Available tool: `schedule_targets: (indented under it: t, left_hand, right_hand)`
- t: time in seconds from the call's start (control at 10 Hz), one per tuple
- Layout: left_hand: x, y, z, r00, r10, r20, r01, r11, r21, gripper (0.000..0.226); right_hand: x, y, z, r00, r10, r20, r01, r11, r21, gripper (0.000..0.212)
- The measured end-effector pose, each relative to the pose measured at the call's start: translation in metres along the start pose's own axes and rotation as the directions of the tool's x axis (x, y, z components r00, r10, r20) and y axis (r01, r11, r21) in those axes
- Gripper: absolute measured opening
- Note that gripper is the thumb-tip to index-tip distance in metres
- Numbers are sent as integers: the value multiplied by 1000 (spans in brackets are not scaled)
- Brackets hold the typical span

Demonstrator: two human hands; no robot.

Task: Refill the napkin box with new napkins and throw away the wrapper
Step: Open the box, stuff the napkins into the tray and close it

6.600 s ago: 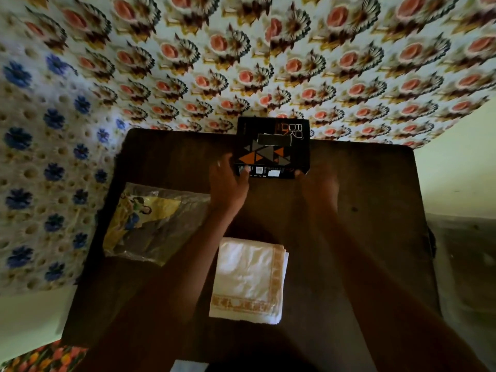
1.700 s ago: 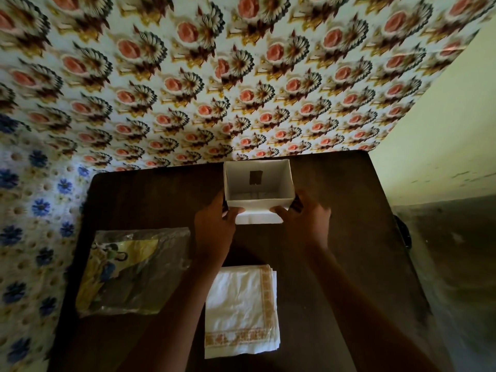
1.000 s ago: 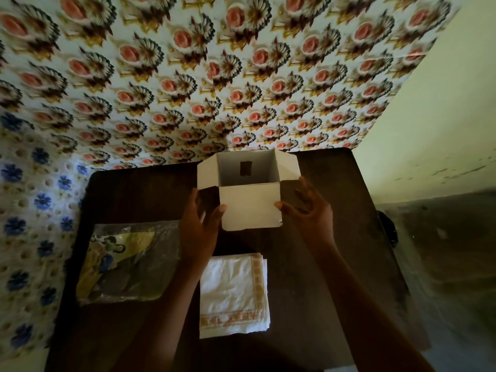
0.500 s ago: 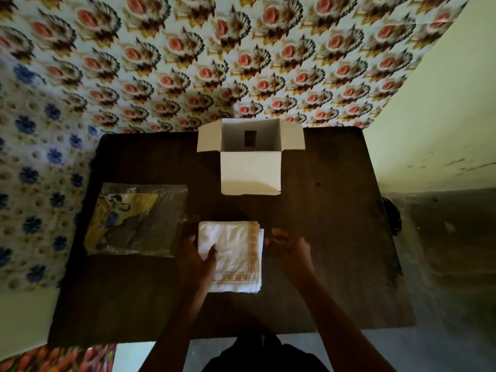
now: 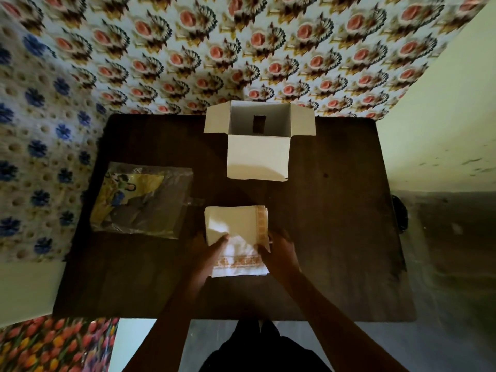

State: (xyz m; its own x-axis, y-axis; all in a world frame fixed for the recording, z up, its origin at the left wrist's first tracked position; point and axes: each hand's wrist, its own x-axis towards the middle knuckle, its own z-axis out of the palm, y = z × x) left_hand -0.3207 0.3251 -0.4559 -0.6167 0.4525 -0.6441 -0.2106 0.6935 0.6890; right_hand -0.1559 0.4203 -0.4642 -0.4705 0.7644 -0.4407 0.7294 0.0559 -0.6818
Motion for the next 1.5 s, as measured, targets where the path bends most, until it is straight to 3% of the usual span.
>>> schedule_targets:
  t: [0.1, 0.3, 0.4, 0.5, 0.6, 0.7, 0.8, 0.9, 1.0, 1.1, 1.2, 1.3, 1.4, 1.5]
  left_hand:
    - [-6, -4, -1, 999, 43, 25, -43, 999, 11, 50]
    - [-11, 13, -18, 981, -119, 154, 153, 961, -231, 25]
    - [-16, 32, -44, 964, -106, 243, 187, 922, -340, 27]
    - [-24, 59, -68, 932, -156, 327, 261, 915, -307, 45]
    - [-30, 80, -83, 888, -156, 432, 304, 905, -298, 48]
    - [-36, 94, -92, 872, -104, 478, 316, 865, -389, 56]
    - [-38, 109, -97, 865, -63, 497, 311, 845, -435, 72]
    - [-55, 134, -95, 859, -55, 509, 302, 858, -416, 31]
    - [-98, 173, -89, 921, -5, 390, 204, 858, -471, 25]
    - [-95, 171, -83, 938, 96, 333, 95, 852, -515, 16]
    - [-83, 172, -82, 940, 139, 312, 26, 882, -470, 39]
    - [-76, 185, -82, 939, 97, 331, 74, 881, -467, 48]
    - [-71, 201, -86, 940, 48, 338, 100, 907, -409, 85]
    - [-70, 208, -91, 930, 58, 363, 64, 947, -316, 69]
  right_hand:
    - [1, 3, -1, 1000, 9, 11, -9, 1000, 5, 40]
    - [-1, 6, -14, 996, -46, 80, 43, 998, 39, 32]
    - [-5, 2, -21, 988, -147, 54, 145, 989, 36, 49]
    - [-10, -8, -27, 962, -269, 44, 269, 963, 1, 91]
    - [-13, -21, -33, 871, -487, -67, 480, 871, -101, 125]
    - [-17, -47, -41, 760, -627, -171, 615, 779, -121, 126]
    - [-34, -80, -53, 691, -674, -262, 656, 736, -165, 113]
    - [-44, -102, -64, 634, -703, -324, 652, 710, -265, 101]
    - [-30, -109, -66, 527, -767, -365, 670, 640, -377, 119]
    - [-27, -110, -61, 554, -745, -373, 659, 665, -350, 144]
    - [-26, -118, -70, 590, -672, -447, 620, 732, -282, 146]
    - [-24, -131, -85, 597, -592, -542, 640, 758, -124, 131]
    - [-9, -133, -104, 608, -578, -544, 638, 764, -99, 120]
    - [5, -135, -124, 585, -649, -485, 660, 729, -180, 101]
